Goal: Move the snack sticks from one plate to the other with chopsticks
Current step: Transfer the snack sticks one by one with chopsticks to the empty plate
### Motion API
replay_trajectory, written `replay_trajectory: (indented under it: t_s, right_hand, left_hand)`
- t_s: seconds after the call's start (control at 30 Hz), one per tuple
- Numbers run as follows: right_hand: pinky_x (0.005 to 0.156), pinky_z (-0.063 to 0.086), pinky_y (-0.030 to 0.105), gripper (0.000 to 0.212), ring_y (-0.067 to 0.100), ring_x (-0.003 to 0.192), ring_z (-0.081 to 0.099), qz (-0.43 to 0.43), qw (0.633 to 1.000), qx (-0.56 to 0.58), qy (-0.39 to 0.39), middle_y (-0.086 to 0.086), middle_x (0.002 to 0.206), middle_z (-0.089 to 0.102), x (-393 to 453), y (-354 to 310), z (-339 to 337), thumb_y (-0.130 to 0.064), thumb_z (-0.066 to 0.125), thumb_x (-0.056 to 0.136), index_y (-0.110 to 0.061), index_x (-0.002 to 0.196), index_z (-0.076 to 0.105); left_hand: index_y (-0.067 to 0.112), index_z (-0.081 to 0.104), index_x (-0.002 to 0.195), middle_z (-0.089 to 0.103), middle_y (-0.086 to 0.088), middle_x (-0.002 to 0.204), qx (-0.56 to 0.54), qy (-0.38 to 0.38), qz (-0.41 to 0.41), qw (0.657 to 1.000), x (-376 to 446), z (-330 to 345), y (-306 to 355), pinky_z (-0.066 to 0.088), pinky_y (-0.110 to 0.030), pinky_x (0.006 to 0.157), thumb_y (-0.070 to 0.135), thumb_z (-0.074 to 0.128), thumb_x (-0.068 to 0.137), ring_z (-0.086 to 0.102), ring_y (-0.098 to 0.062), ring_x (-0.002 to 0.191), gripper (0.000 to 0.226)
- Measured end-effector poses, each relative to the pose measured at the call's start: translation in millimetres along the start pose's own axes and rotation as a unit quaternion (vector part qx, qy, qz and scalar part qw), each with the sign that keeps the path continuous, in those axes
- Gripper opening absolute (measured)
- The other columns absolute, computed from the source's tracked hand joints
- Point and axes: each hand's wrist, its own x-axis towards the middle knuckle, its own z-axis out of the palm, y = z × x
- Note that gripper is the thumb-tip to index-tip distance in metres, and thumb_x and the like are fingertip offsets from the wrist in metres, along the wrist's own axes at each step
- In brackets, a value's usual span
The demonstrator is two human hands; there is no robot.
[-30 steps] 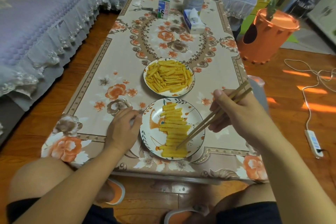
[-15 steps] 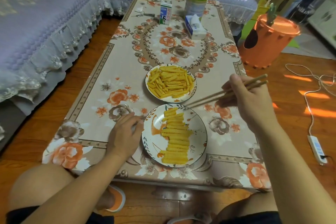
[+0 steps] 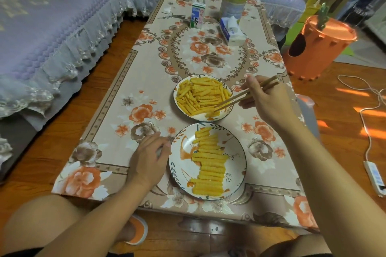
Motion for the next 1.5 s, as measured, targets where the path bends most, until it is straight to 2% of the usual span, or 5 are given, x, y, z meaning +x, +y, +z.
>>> replay_trajectory:
  t_s: [0.23,0.5,0.73,1.07,1.5]
  right_hand:
    - [0.066,0.064,0.036,0.037,0.024,0.064,0.075,0.003,0.999,-0.022,-0.024,0.021,0.08,0.073,1,-2,4,-0.033,0.051,0.107,-0.005,0.094,0.072]
    - [0.061,0.064,0.04,0.044,0.032,0.064,0.074,0.015,0.995,0.084,0.053,0.024,0.076,0.07,-24,-4,-23,-0.032,0.046,0.109,0.002,0.09,0.068]
    - [0.069,0.064,0.049,0.04,0.03,0.064,0.074,-0.001,0.995,0.085,0.057,0.018,0.072,0.073,-27,6,-19,-0.033,0.05,0.107,-0.002,0.093,0.071]
    - [0.065,0.065,0.042,0.041,0.026,0.061,0.074,-0.01,0.998,0.062,0.023,0.018,0.075,0.073,-15,25,17,-0.037,0.051,0.107,-0.006,0.089,0.07]
    - [0.057,0.063,0.04,0.042,0.032,0.059,0.074,0.002,0.996,0.083,0.044,0.021,0.07,0.071,-4,33,-1,-0.032,0.051,0.107,0.001,0.09,0.068]
  left_hand:
    - [0.018,0.073,0.124,0.064,-0.003,0.138,0.017,-0.021,-0.008,1.0,-2,-1,-3,0.038,-0.037,0.114,0.059,0.03,0.093,0.047,-0.017,0.139,0.067]
    - [0.017,0.074,0.119,0.065,-0.004,0.137,0.013,-0.009,-0.011,1.0,-4,-2,3,0.04,-0.04,0.112,0.06,0.031,0.089,0.049,-0.02,0.137,0.068]
    - [0.017,0.076,0.106,0.071,0.001,0.112,0.03,0.019,0.024,0.999,-4,-2,9,0.037,-0.027,0.081,0.054,0.03,0.092,0.058,-0.017,0.111,0.061]
    - [0.021,0.074,0.097,0.069,0.007,0.097,0.047,0.05,0.04,0.997,1,3,1,0.047,-0.036,0.075,0.055,0.03,0.095,0.058,-0.015,0.094,0.055]
    - [0.019,0.073,0.103,0.067,0.006,0.105,0.077,0.044,0.053,0.995,0,5,5,0.048,-0.034,0.083,0.056,0.03,0.093,0.056,-0.015,0.104,0.058]
